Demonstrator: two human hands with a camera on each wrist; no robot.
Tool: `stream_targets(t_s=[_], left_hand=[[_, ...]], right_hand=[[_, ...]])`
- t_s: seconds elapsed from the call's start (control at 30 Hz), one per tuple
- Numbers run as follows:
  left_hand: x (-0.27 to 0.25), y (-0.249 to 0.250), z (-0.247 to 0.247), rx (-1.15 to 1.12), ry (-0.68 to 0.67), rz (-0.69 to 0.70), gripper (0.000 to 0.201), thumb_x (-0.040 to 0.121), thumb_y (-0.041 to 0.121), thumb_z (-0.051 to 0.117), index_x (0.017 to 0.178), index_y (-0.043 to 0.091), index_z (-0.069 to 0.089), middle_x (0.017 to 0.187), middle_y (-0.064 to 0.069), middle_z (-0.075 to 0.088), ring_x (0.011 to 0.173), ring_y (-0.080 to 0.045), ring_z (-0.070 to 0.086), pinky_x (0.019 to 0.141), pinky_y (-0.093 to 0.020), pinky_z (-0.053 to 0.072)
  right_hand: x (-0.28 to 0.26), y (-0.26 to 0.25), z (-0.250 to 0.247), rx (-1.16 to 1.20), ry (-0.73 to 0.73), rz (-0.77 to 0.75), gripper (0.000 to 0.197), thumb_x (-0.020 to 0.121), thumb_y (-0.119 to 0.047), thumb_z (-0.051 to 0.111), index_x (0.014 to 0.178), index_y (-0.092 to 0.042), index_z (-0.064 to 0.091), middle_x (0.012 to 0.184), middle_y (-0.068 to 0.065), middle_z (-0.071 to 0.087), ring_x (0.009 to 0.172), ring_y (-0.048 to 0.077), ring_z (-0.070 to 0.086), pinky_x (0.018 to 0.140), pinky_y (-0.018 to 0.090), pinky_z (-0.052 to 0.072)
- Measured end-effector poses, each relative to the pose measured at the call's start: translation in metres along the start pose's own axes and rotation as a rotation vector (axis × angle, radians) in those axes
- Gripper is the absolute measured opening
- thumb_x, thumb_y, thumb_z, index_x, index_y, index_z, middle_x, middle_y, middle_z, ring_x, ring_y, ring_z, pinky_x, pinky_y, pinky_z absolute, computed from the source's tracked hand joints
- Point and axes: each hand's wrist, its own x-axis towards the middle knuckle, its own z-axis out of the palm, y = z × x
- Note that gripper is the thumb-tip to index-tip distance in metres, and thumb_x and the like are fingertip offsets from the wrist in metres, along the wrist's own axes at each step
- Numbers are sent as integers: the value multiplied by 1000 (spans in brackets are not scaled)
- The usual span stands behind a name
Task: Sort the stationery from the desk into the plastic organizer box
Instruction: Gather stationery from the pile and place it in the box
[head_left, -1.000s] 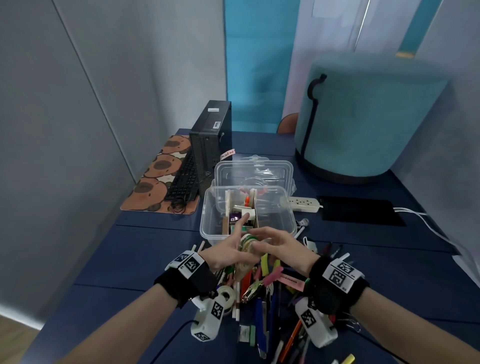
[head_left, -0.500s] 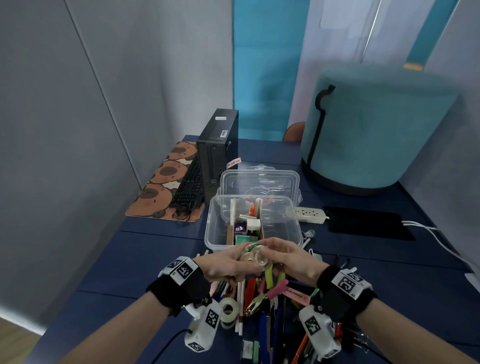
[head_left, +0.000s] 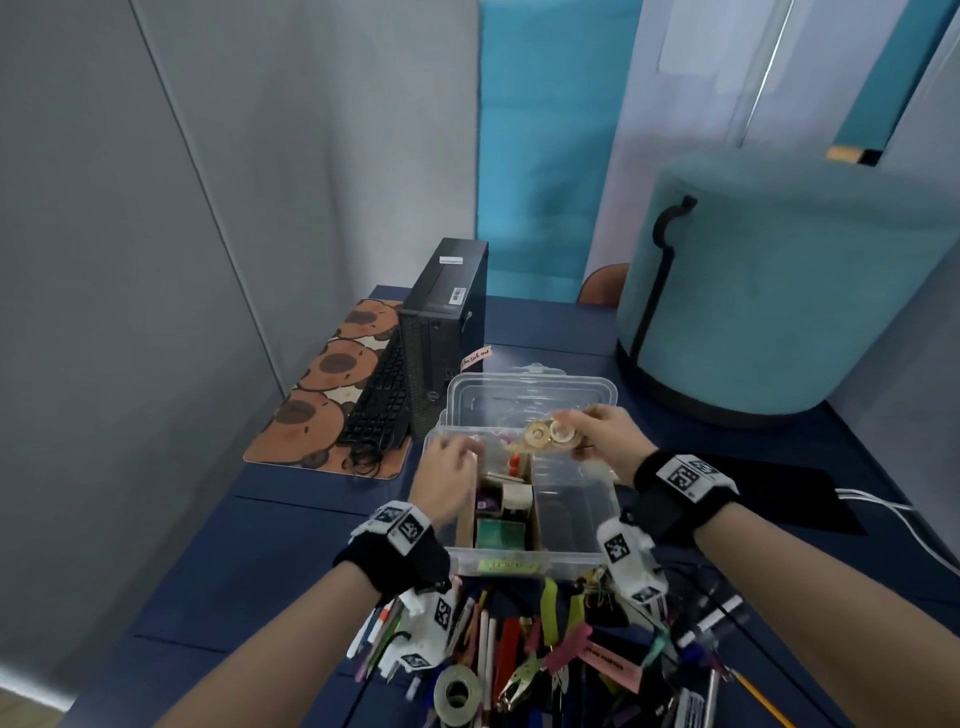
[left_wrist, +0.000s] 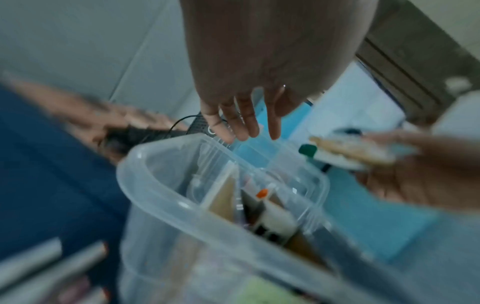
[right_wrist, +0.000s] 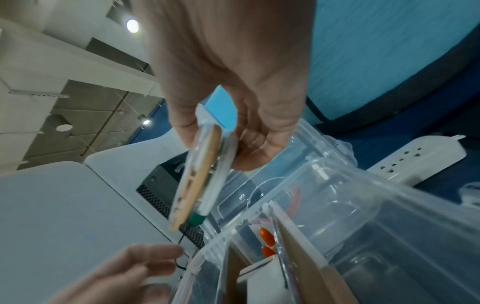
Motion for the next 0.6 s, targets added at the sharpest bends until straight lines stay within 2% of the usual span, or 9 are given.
stream_targets(t_s=[0.07, 0.1, 0.13, 0.2, 0.27, 0.33, 0.4, 0.5, 0.6], left_hand=[[4, -7, 11, 462, -176, 112, 38, 96, 33, 42, 135, 29, 43, 143, -9, 29, 130, -30, 31, 109, -48, 32], [8, -12, 16, 602, -267, 117, 48, 96, 40, 40, 143, 33, 32, 153, -6, 14, 137, -32, 21, 112, -52, 26], [9, -14, 19, 688, -322, 126, 54, 96, 47, 38, 147, 34, 24, 158, -1, -1, 142, -32, 13, 113, -55, 21], [13, -21, 24, 753, -368, 138, 56, 96, 53, 34, 148, 33, 24, 158, 4, -17, 145, -29, 6, 113, -59, 16], [11, -24, 27, 777, -371, 148, 57, 96, 56, 32, 147, 31, 27, 158, 5, -21, 144, -27, 7, 112, -58, 17], [8, -26, 29, 787, -366, 157, 58, 96, 56, 32, 148, 32, 24, 158, 4, -20, 143, -27, 9, 112, -57, 19], [6, -30, 28, 778, -351, 181, 59, 96, 56, 32, 149, 33, 21, 158, 3, -20, 142, -28, 11, 112, -55, 20], [9, -33, 28, 768, -353, 190, 60, 95, 58, 31, 149, 33, 20, 158, 2, -21, 141, -28, 13, 112, -53, 20], [10, -35, 29, 734, -370, 186, 57, 95, 58, 32, 147, 37, 21, 159, 3, -16, 141, -28, 13, 112, -53, 19]], right_hand=[[16, 1, 11, -97, 45, 27, 28, 83, -29, 72, 84, -1, 64, 79, 14, 68, 72, 24, 63, 69, 38, 56], [24, 2, 19, -156, 46, 49, 27, 84, -29, 70, 77, -4, 63, 71, 10, 66, 67, 22, 62, 70, 36, 56], [30, 2, 27, -209, 50, 69, 27, 85, -29, 69, 73, -6, 61, 67, 7, 63, 63, 19, 61, 68, 33, 55], [42, 5, 41, -317, 54, 83, 27, 87, -28, 67, 71, -7, 61, 68, 6, 62, 62, 18, 60, 65, 31, 54], [51, 8, 51, -435, 55, 97, 25, 86, -29, 66, 74, -8, 62, 69, 6, 61, 65, 20, 58, 60, 27, 49], [57, 9, 60, -544, 47, 103, 26, 85, -31, 64, 69, -10, 59, 65, 3, 57, 64, 19, 53, 51, 24, 39], [62, 11, 70, -636, 32, 101, 27, 86, -32, 64, 72, -9, 61, 68, 4, 60, 64, 20, 55, 48, 23, 39], [64, 11, 85, -807, 28, 69, 27, 86, -32, 64, 87, -6, 68, 75, 6, 63, 67, 21, 59, 47, 23, 41], [63, 8, 97, -913, 15, 27, 25, 87, -31, 63, 90, -6, 64, 80, 7, 62, 74, 24, 61, 60, 28, 50]])
